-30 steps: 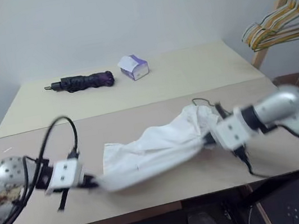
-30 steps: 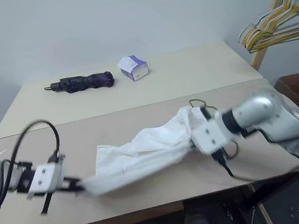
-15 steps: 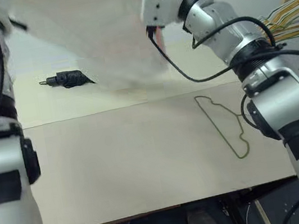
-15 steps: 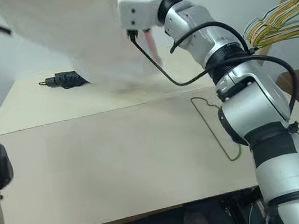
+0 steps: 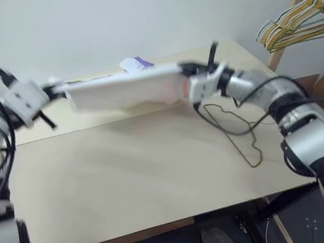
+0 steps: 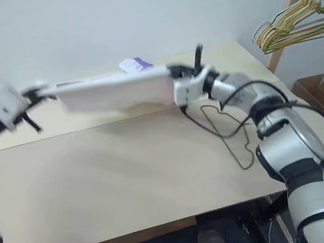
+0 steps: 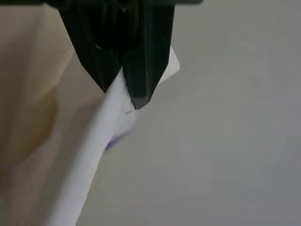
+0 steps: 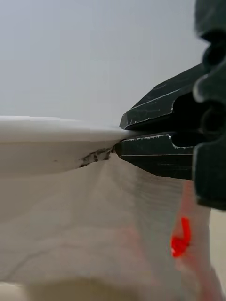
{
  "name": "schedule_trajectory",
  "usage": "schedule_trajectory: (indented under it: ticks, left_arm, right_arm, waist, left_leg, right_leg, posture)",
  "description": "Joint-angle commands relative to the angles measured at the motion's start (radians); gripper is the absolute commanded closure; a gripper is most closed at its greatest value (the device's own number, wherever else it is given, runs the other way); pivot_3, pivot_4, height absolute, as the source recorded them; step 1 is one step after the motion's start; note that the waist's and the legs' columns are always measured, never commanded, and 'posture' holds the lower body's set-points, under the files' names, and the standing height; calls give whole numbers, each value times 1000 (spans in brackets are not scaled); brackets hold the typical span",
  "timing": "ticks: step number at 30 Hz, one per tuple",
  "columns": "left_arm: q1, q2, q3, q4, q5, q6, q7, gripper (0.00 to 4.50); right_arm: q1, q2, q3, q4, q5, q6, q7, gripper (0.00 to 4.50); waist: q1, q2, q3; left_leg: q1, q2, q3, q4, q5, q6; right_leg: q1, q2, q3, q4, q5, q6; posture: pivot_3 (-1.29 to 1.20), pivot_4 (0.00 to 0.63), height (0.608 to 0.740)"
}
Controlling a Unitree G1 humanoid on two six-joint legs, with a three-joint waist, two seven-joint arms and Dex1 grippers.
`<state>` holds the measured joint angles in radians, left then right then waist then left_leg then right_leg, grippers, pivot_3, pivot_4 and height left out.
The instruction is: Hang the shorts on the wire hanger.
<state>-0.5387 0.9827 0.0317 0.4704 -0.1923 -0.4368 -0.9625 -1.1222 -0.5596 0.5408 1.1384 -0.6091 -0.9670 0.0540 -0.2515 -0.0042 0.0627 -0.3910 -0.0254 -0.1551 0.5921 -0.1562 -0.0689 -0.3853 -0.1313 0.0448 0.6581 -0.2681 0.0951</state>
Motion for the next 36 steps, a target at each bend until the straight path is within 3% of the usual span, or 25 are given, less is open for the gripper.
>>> schedule_trajectory:
  ticks: [1,6,11,16,28,29,31,36]
  left_arm:
    - [231,83,113,-237,-70,102,-57,4474]
    - [597,137,197,-528,-117,245,-146,4474]
    - [844,179,235,-705,-151,324,-278,4474]
    - [945,166,233,-850,-176,381,-306,4474]
    - [1102,149,297,-884,-132,358,-391,4474]
    - [1101,152,300,-878,-128,359,-400,4141]
    - [1092,158,309,-875,-144,374,-424,3853]
    - [999,173,365,-869,-281,486,-479,2381]
  right_arm:
    - [81,-74,-9,-61,10,-79,75,4500]
    - [234,-136,-22,-193,33,-139,168,4500]
    - [346,-206,-34,-325,-4,-137,197,4500]
    - [456,-270,-54,-466,27,-100,245,4500]
    - [871,-400,-144,-1051,306,171,506,4500]
    - [886,-397,-153,-1069,310,186,513,4020]
    - [908,-395,-169,-1099,330,222,537,3657]
    - [951,-436,-217,-1198,466,340,666,2010]
  waist:
    - [-6,0,0]
    - [-5,0,0]
    - [13,0,0]
    - [38,-1,0]
    - [49,-2,-1]
    - [49,-2,-1]
    - [51,-2,-1]
    - [63,-3,-1]
  left_leg:
    - [1,1,0,-1,0,0]
    - [6,2,0,-1,0,0]
    - [18,2,2,-1,-2,3]
    - [21,3,2,-1,-3,4]
    - [23,5,4,0,-5,7]
    - [23,5,4,0,-5,7]
    - [23,5,4,0,-5,7]
    - [22,5,4,1,-6,6]
  right_leg:
    - [0,1,0,0,0,0]
    - [6,2,0,1,-2,1]
    - [19,2,0,-3,-4,-2]
    - [22,2,-1,-3,-7,-6]
    - [30,2,-2,-8,-13,-15]
    - [31,2,-2,-9,-13,-15]
    - [31,2,-2,-9,-13,-15]
    - [31,3,-3,-10,-13,-15]
  posture:
    - [-82,0,740]
    - [-78,0,740]
    - [-93,0,740]
    - [-116,0,740]
    - [-140,0,740]
    - [-144,0,740]
    - [-146,0,740]
    - [-148,0,740]
